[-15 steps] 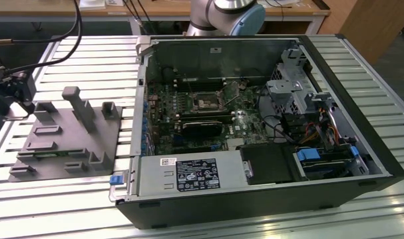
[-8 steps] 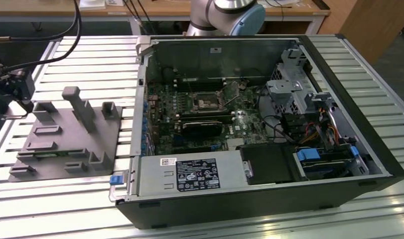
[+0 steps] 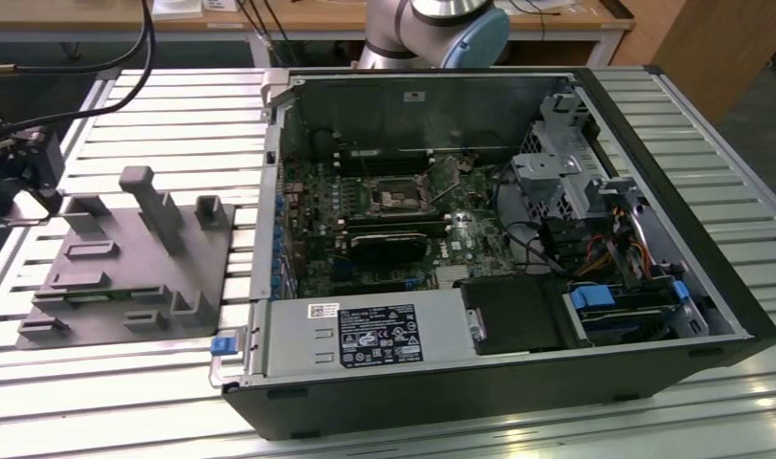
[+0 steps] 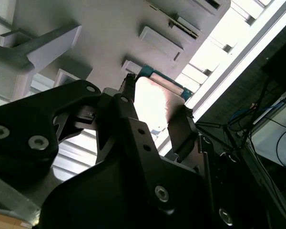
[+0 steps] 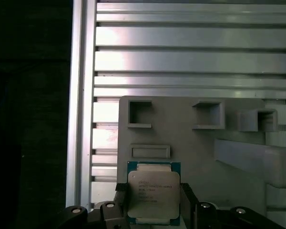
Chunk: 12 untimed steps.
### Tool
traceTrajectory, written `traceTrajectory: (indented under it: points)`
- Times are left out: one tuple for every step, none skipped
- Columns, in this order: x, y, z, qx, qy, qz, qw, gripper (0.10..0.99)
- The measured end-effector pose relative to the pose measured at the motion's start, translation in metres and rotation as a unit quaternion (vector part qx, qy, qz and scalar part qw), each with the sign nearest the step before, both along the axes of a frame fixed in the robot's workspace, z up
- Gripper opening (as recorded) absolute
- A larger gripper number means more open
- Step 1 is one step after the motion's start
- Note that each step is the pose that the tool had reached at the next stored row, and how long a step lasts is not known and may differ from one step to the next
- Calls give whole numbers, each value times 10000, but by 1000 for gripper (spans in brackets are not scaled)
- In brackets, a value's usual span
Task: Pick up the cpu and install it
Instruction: 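Pick up the cpu and move it towards the insertion slot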
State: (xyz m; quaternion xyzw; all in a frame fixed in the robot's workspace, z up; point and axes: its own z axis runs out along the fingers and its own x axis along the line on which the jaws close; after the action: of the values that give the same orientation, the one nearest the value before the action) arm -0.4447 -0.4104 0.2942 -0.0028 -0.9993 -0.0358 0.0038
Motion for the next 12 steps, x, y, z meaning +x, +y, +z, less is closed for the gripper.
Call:
traceTrajectory:
  points:
    - [0,0,6,0,0,0,10000,525]
    - [0,0,11,0,0,0,10000,525]
    - [0,0,17,0,0,0,10000,525]
    - [0,0,22,0,0,0,10000,525]
    - [0,0,27,0,0,0,10000,525]
    - [0,0,31,0,0,0,10000,525]
    - [0,0,37,0,0,0,10000,525]
    - [0,0,44,0,0,0,10000,525]
    - [0,0,50,0,0,0,10000,525]
    - [0,0,57,0,0,0,10000,525]
    - [0,0,64,0,0,0,10000,525]
    - [0,0,71,0,0,0,10000,525]
